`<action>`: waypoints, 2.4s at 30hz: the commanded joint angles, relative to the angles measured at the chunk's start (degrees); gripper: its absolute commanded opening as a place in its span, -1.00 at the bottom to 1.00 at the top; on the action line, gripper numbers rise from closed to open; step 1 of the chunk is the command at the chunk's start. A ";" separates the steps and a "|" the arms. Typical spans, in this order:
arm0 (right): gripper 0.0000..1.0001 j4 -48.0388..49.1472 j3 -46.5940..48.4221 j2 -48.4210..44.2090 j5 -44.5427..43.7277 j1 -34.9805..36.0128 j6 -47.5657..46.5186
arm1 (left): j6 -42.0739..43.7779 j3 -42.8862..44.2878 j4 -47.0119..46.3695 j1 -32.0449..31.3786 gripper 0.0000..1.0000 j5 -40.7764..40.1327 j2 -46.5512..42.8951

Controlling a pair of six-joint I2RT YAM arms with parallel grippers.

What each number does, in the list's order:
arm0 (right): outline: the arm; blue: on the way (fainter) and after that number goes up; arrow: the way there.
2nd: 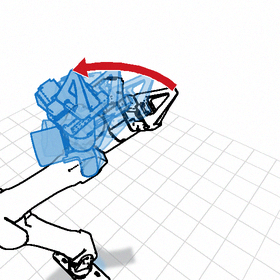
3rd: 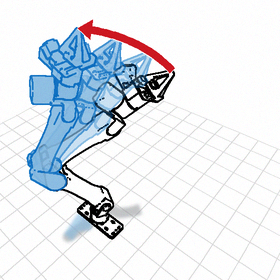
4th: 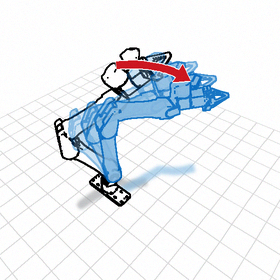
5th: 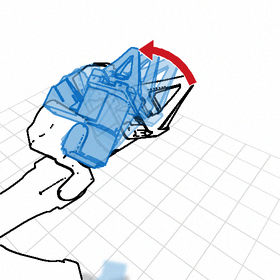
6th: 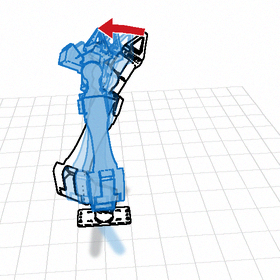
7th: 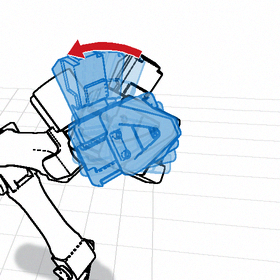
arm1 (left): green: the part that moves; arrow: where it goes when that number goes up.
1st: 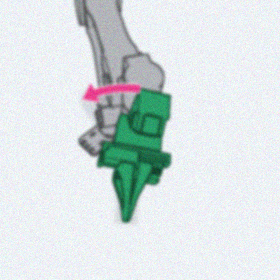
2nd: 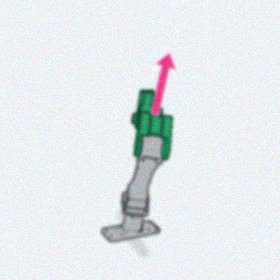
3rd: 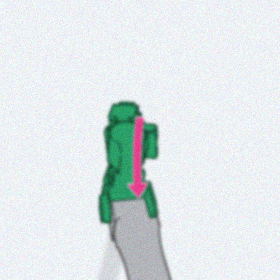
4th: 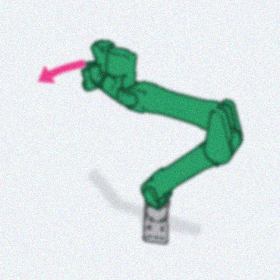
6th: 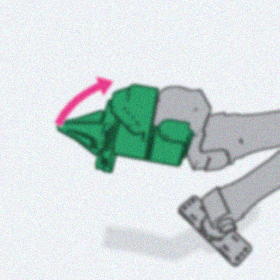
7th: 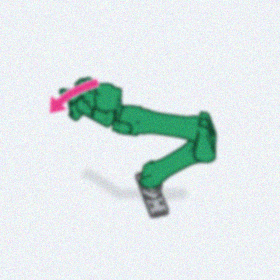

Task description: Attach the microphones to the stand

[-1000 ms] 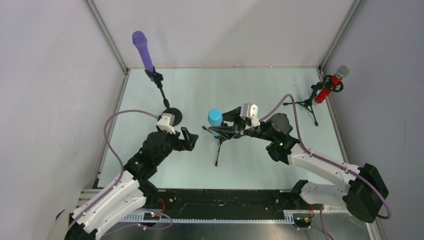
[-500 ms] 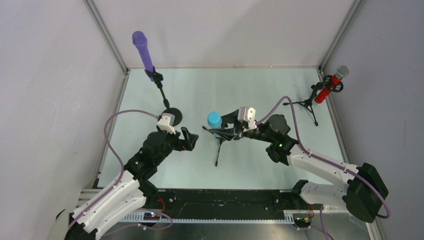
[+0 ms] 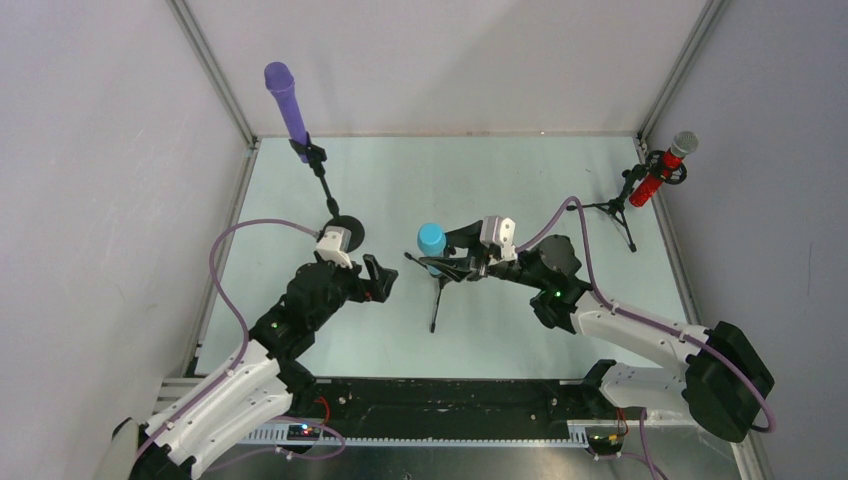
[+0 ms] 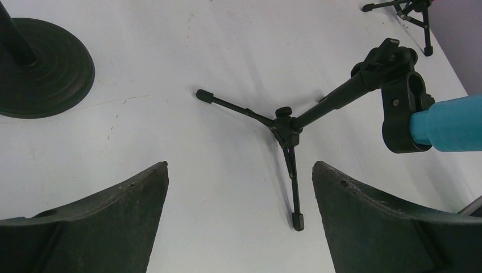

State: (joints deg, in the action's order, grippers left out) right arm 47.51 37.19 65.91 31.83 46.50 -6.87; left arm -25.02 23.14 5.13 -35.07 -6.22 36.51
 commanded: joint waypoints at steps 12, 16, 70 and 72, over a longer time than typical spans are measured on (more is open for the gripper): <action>-1.00 -0.18 -3.23 3.67 -2.23 -1.26 0.82 | -0.12 -0.06 -2.35 0.51 0.99 0.61 0.74; -1.00 -1.68 -3.26 4.51 -2.81 -1.14 0.02 | 0.05 0.21 -2.57 0.44 0.99 0.53 0.81; 0.99 -0.14 -9.42 -4.09 -8.28 -1.33 6.69 | 7.89 0.71 -9.06 0.40 0.99 13.06 2.33; 0.99 -2.01 -9.42 -5.36 -8.51 -1.71 6.87 | 9.86 1.80 -9.23 0.29 0.99 17.10 3.26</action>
State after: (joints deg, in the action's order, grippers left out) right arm 48.95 26.89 63.05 23.79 45.50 -1.21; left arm -20.64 23.14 -0.47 -35.00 2.22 38.41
